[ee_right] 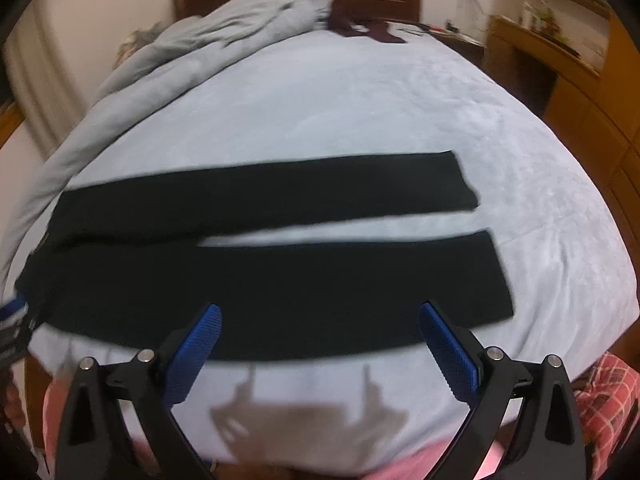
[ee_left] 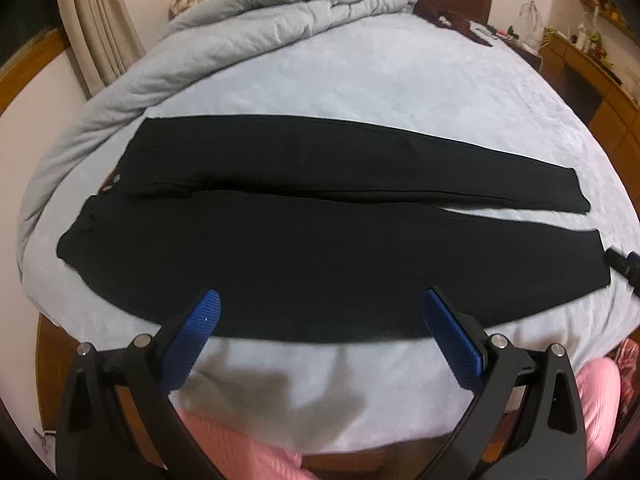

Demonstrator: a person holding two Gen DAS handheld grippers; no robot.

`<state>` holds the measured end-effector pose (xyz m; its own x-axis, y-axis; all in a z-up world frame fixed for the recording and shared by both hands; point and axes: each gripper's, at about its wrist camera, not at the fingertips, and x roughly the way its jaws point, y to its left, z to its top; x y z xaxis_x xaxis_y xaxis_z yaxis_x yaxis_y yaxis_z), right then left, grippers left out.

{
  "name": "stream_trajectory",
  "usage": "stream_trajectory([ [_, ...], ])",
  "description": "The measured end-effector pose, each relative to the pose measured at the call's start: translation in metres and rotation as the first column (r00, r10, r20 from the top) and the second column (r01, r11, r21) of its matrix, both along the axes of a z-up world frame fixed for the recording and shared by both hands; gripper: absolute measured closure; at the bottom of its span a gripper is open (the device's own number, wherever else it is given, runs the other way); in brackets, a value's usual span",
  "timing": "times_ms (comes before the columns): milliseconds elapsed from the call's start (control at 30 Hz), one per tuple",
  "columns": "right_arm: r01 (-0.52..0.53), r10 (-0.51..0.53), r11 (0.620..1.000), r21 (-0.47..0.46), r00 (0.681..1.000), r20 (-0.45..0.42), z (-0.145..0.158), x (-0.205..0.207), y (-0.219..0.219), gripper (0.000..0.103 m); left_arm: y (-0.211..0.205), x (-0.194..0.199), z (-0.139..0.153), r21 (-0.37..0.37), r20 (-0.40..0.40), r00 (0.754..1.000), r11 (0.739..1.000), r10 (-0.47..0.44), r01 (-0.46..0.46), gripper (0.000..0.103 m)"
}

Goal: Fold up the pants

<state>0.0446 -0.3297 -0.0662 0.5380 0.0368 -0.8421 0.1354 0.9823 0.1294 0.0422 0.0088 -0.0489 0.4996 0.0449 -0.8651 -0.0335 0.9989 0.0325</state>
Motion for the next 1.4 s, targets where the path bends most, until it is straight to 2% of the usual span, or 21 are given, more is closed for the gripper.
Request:
stream_trajectory([
  [133,0.046,-0.037,0.994,0.094,0.995,-0.097,-0.022,0.069,-0.074,0.004,-0.019,0.061,-0.005,0.021,-0.016,1.000,1.000,-0.011,0.011,0.003],
  [267,0.105,-0.100,0.994,0.014,0.976,-0.191,-0.057,0.138,-0.142,0.004,-0.054,0.125,-0.017,-0.009,-0.043,0.998,0.999,-0.049,0.049,0.003],
  [400,0.104,-0.091,0.994,0.034,0.959,-0.270,-0.097,0.180,-0.184,0.004,-0.093,0.178,-0.042,-0.038,-0.071,0.995,0.997,-0.065,0.063,0.003],
  [500,0.092,-0.069,0.993,0.072,0.960,-0.272,-0.120,0.201,-0.201,0.004,-0.112,0.202,-0.055,-0.073,-0.083,0.993,0.995,-0.081,0.075,0.003],
  [667,0.023,-0.006,0.997,0.078,0.976,-0.217,-0.129,0.217,-0.199,0.006,-0.151,0.233,-0.075,-0.049,-0.092,0.988,0.992,-0.123,0.119,0.003],
  [700,-0.005,0.020,0.997,0.074,0.979,-0.202,-0.128,0.216,-0.198,0.010,-0.154,0.236,-0.078,-0.049,-0.095,0.986,0.990,-0.135,0.130,0.003],
  [733,-0.048,0.061,0.996,0.076,0.982,-0.180,-0.124,0.215,-0.194,0.028,-0.161,0.239,-0.081,-0.044,-0.096,0.984,0.989,-0.148,0.145,0.003],
  [767,-0.102,0.111,0.993,0.067,0.981,-0.157,-0.118,0.210,-0.187,0.050,-0.164,0.241,-0.082,-0.040,-0.094,0.982,0.987,-0.162,0.159,0.003],
  [800,-0.125,0.127,0.992,0.022,0.980,-0.155,-0.115,0.207,-0.182,0.061,-0.169,0.244,-0.084,-0.035,-0.089,0.979,0.983,-0.184,0.182,0.003],
  [833,-0.151,0.144,0.988,-0.030,0.977,-0.158,-0.112,0.203,-0.178,0.088,-0.171,0.248,-0.085,-0.031,-0.088,0.976,0.980,-0.198,0.196,0.003],
  [867,-0.172,0.165,0.985,-0.035,0.975,-0.152,-0.109,0.200,-0.177,0.095,-0.174,0.250,-0.085,-0.027,-0.085,0.973,0.976,-0.216,0.214,0.003],
  [1000,-0.237,0.240,0.968,0.087,0.970,-0.029,-0.079,0.174,-0.191,0.096,-0.183,0.261,-0.091,-0.037,-0.084,0.954,0.958,-0.287,0.284,0.003],
  [1100,-0.272,0.269,0.952,0.141,0.962,0.040,-0.057,0.159,-0.202,0.096,-0.181,0.278,-0.094,-0.130,-0.078,0.923,0.921,-0.378,0.366,0.003],
  [1133,-0.280,0.275,0.947,0.160,0.960,0.056,-0.052,0.153,-0.205,0.096,-0.183,0.282,-0.096,-0.177,-0.079,0.902,0.896,-0.424,0.406,0.003],
  [1233,-0.294,0.285,0.940,0.175,0.955,0.080,-0.044,0.152,-0.211,0.096,-0.189,0.288,-0.101,-0.247,-0.081,0.844,0.831,-0.531,0.499,0.003],
  [1333,-0.309,0.296,0.935,0.175,0.950,0.097,-0.042,0.150,-0.210,0.096,-0.189,0.295,-0.106,-0.316,-0.083,0.803,0.779,-0.591,0.541,0.003],
  [1400,-0.317,0.301,0.932,0.178,0.947,0.111,-0.041,0.152,-0.212,0.096,-0.188,0.300,-0.109,-0.345,-0.074,0.786,0.755,-0.614,0.557,0.003],
])
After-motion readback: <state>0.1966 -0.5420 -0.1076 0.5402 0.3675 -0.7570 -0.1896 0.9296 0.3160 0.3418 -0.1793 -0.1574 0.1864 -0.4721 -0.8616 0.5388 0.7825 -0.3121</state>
